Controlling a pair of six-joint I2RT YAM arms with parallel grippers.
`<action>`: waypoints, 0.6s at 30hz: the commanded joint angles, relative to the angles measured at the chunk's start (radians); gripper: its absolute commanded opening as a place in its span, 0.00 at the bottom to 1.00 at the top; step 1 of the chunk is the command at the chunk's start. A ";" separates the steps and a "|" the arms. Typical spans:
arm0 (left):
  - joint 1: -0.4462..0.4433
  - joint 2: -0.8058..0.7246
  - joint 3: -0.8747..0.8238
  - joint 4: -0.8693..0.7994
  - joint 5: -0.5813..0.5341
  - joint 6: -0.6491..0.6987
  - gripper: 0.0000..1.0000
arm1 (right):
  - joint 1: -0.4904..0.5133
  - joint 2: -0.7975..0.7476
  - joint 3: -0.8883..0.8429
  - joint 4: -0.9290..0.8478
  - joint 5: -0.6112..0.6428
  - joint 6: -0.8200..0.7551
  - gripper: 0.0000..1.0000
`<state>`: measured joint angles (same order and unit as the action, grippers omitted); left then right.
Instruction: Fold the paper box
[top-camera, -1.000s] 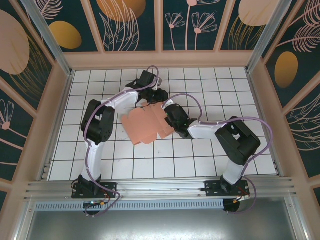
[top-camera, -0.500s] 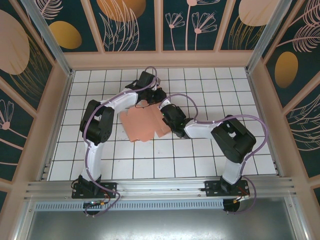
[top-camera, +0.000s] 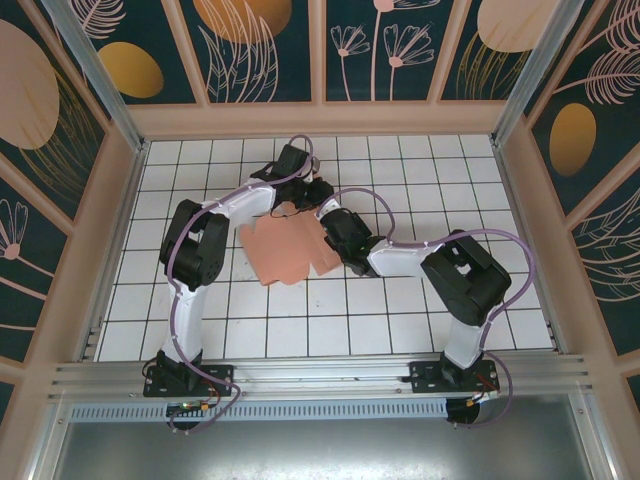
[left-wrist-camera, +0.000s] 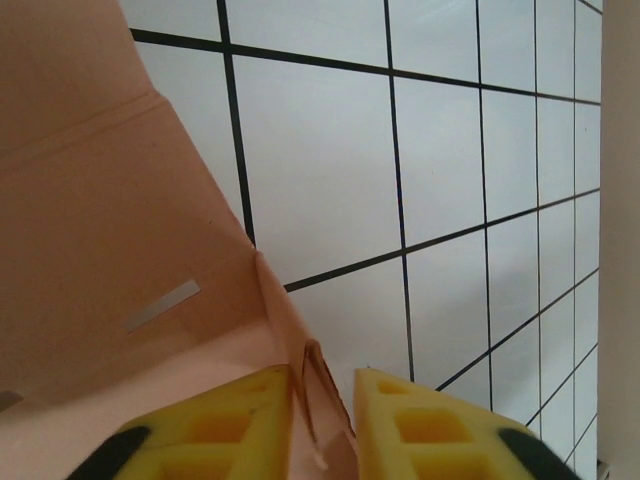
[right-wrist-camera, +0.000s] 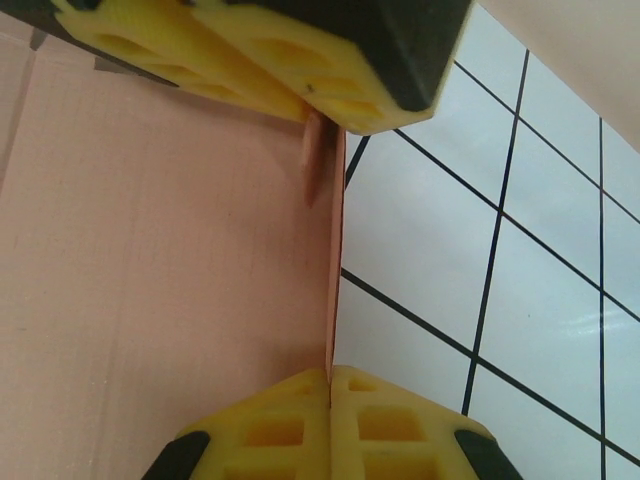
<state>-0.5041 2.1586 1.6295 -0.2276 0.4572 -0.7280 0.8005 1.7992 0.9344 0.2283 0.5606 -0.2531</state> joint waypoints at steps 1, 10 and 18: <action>-0.005 -0.046 -0.006 0.025 0.036 -0.008 0.15 | 0.009 0.012 0.027 0.015 0.011 0.003 0.00; -0.005 -0.093 -0.024 0.020 0.009 0.013 0.50 | -0.006 -0.008 0.009 0.007 -0.006 0.024 0.00; 0.009 -0.254 -0.102 0.022 -0.156 0.100 0.75 | -0.068 -0.091 -0.051 -0.009 -0.142 0.071 0.00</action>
<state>-0.5030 1.9858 1.5688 -0.2226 0.3901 -0.6727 0.7532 1.7668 0.9047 0.2272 0.4759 -0.2184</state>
